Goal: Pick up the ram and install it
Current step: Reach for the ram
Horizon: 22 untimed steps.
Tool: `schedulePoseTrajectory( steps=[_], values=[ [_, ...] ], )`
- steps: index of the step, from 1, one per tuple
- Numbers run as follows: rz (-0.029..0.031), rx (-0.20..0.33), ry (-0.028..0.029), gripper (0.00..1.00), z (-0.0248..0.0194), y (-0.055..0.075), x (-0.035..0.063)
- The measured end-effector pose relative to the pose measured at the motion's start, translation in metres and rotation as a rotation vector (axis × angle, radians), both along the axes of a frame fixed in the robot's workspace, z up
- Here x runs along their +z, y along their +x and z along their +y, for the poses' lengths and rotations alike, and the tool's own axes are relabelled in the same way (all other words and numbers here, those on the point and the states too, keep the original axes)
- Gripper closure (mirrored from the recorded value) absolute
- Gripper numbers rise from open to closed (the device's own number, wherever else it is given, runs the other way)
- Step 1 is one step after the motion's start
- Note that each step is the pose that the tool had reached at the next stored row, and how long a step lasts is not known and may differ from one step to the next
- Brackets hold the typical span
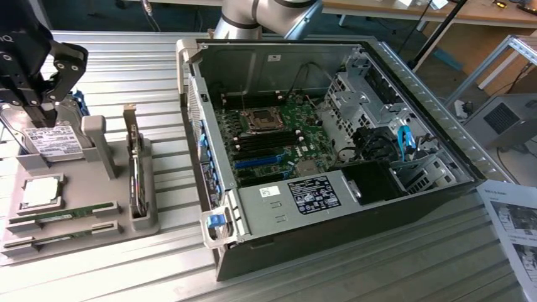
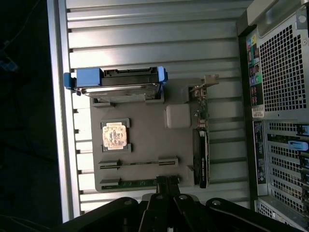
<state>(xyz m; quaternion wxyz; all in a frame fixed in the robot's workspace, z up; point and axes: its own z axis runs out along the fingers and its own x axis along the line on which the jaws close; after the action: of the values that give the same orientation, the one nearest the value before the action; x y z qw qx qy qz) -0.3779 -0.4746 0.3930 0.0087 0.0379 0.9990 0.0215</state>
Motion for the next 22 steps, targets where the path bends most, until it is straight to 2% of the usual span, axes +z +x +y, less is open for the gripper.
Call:
schedulePoseTrajectory(
  steps=[1, 5, 6, 7, 15, 22],
  values=[
    [0.0047, 0.0, 0.0, 0.89, 0.0, 0.0005, 0.0],
    [0.017, 0.0, 0.0001, 0.89, 0.0, 0.0021, -0.0001],
    [0.022, 0.0, 0.0, 0.89, 0.0, 0.0029, 0.0],
    [0.024, 0.0, 0.0001, 0.89, 0.0001, 0.0032, 0.0],
    [0.0246, 0.0, 0.0, 0.89, -0.0003, 0.0033, 0.0],
    [0.0244, 0.0, 0.0001, 0.89, -0.0099, 0.0022, -0.0001]
  ],
)
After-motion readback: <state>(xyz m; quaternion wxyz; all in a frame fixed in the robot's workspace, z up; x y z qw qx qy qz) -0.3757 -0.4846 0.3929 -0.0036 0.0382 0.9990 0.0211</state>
